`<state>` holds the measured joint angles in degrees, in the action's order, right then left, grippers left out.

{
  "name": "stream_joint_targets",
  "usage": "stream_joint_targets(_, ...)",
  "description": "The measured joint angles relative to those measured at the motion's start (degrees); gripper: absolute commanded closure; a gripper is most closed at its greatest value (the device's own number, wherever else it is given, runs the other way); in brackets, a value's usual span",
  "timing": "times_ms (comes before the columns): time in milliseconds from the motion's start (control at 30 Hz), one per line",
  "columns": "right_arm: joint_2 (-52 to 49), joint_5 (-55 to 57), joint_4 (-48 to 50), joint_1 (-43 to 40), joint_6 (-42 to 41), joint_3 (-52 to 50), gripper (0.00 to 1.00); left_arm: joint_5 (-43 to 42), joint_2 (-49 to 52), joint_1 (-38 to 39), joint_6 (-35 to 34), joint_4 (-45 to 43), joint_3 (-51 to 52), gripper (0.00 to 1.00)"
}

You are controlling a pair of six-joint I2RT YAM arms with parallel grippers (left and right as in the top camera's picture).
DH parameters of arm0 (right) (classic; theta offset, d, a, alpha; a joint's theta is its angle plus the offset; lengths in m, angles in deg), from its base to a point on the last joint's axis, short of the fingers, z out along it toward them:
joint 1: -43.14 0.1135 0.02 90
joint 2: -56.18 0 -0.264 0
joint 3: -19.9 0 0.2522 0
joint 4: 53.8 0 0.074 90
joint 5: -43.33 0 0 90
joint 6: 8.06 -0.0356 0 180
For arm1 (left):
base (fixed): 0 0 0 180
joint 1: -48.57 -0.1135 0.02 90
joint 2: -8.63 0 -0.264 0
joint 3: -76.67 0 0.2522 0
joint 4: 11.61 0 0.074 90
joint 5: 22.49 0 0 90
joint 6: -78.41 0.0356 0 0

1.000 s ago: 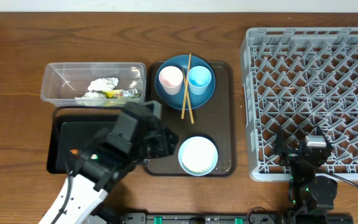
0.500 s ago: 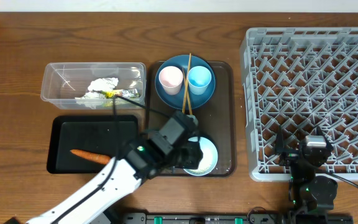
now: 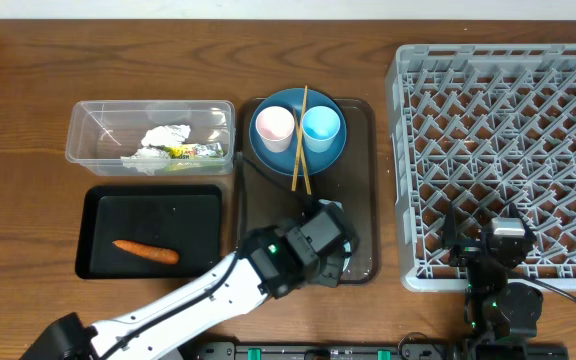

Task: Sort waste into correct bins and load items into the dishwasher rack
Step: 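Move the left gripper over the light-blue rice bowl, then lower the left gripper and grasp the rim of the rice bowl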

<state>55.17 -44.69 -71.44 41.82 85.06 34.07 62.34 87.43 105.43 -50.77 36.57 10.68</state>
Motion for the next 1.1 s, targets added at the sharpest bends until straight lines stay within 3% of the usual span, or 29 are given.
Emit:
stream_joint_targets(300,0.0,0.0,0.0,0.0,0.0,0.0,0.01,10.84,0.24,0.04,0.0,4.33,0.0,0.62)
stream_joint_targets(733,0.0,0.0,0.0,0.0,0.0,0.0,0.01,18.14,0.22,0.04,-0.17,5.07,0.0,0.61)
stream_joint_targets(1100,0.0,0.0,-0.02,0.0,0.0,0.0,0.01,21.03,2.47,0.04,-2.62,2.34,0.02,0.53)
